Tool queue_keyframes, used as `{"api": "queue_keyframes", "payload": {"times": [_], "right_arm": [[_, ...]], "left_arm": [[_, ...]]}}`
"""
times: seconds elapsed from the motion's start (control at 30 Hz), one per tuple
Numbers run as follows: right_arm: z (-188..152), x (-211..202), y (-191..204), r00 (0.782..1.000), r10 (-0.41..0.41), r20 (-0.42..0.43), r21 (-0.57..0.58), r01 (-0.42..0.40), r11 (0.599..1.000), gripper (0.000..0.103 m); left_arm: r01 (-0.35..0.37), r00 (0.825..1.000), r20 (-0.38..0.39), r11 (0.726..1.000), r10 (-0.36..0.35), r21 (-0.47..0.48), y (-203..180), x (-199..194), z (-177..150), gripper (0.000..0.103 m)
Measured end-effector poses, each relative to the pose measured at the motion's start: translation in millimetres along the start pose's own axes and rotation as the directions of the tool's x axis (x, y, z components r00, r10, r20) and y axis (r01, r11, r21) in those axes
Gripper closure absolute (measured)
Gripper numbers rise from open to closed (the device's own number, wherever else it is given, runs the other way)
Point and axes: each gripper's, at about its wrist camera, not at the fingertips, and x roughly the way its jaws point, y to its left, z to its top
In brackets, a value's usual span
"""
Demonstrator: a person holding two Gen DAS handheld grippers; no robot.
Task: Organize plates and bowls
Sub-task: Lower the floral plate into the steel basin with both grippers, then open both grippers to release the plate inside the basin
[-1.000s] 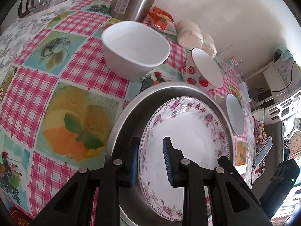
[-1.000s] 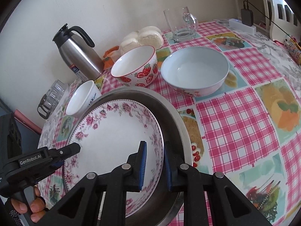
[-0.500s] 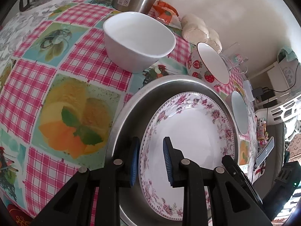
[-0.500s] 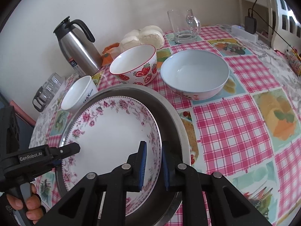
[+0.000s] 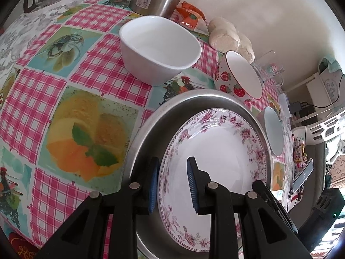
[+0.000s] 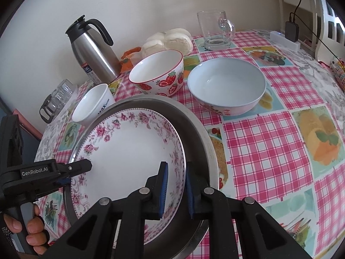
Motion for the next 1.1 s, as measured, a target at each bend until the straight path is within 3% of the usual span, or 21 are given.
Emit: {"api": "queue_keyframes", "payload": {"times": [0.37, 0.57, 0.67, 0.8, 0.87, 1.0, 1.1], "right_arm": [[5.4, -16.8, -6.1, 0.996, -0.03, 0.081, 0.031, 0.027, 0.999, 0.084], [6.1, -25.1, 3.7, 0.993, -0.052, 0.109, 0.003, 0.052, 0.999, 0.084], [6.3, -26.6, 11.8, 0.99, -0.077, 0.117, -0.031, 0.081, 0.996, 0.082], [5.2, -25.7, 21.4, 0.986, -0.118, 0.116, -0.077, 0.128, 0.989, 0.077], [4.6, -24.8, 24.3, 0.985, -0.129, 0.115, -0.095, 0.141, 0.986, 0.075], [2.5, -22.8, 31.5, 0.977, -0.174, 0.121, -0.135, 0.19, 0.972, 0.052], [1.8, -22.0, 33.9, 0.972, -0.195, 0.129, -0.151, 0.214, 0.965, 0.042]], "left_arm": [[-0.023, 0.997, 0.081, 0.999, 0.02, 0.037, -8.0, -22.6, -0.6, 0.075], [-0.051, 0.986, 0.162, 0.991, 0.03, 0.127, -28.7, -41.5, -3.7, 0.074], [-0.084, 0.982, 0.179, 0.984, 0.055, 0.156, -34.8, -43.5, -5.8, 0.062], [-0.156, 0.974, 0.188, 0.974, 0.124, 0.165, -35.4, -41.9, -7.0, 0.059], [-0.186, 0.969, 0.193, 0.969, 0.153, 0.162, -34.0, -41.9, -7.9, 0.052], [-0.226, 0.961, 0.202, 0.959, 0.19, 0.172, -33.2, -41.7, -8.2, 0.042], [-0.254, 0.956, 0.196, 0.95, 0.219, 0.181, -34.4, -38.8, -9.4, 0.029]]}}
